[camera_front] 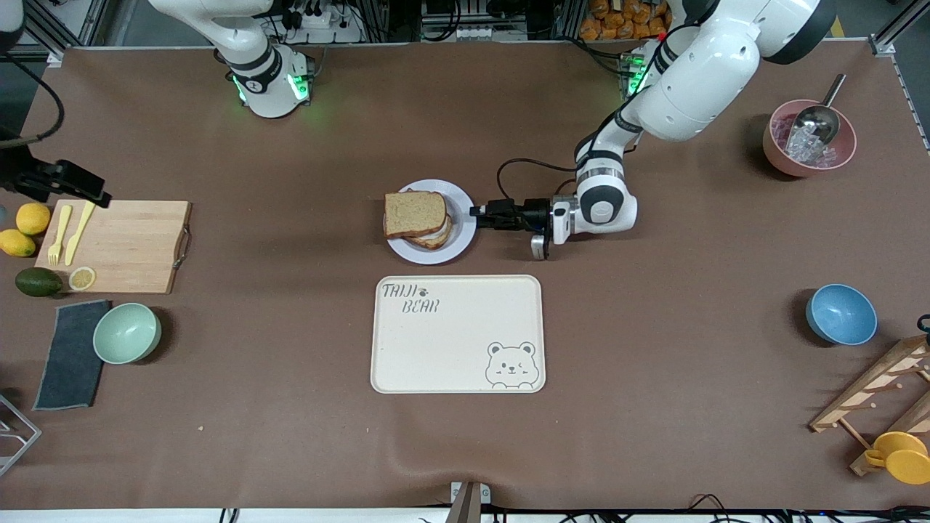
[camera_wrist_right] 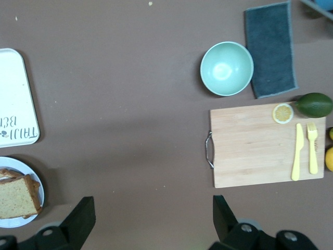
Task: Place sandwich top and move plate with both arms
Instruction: 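Grasp the white plate rim with the left gripper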
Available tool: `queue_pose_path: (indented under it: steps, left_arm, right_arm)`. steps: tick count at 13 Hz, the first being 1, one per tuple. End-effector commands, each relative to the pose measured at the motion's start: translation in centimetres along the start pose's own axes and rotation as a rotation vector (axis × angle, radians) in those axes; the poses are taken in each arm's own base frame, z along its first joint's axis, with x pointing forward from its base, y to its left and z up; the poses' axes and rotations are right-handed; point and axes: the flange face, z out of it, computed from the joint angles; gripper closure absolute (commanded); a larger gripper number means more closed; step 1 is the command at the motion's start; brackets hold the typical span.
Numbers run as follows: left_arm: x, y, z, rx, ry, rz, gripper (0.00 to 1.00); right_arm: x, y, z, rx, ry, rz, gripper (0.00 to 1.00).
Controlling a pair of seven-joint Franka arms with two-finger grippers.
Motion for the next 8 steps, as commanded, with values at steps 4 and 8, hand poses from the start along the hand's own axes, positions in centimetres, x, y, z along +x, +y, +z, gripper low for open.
queue_pose_path:
  steps: [4, 8]
  left_arm:
    - [0.2, -2.3, 2.4, -0.014, 0.037, 0.040, 0.45]
    - [-0.1, -3.0, 3.2, -0.017, 0.044, 0.065, 0.64]
  right_arm:
    - [-1.1, -0.4, -0.9, -0.020, -0.031, 0.010, 0.00]
    - [-1.4, -1.2, -2.2, 0.037, -0.063, 0.000, 0.00]
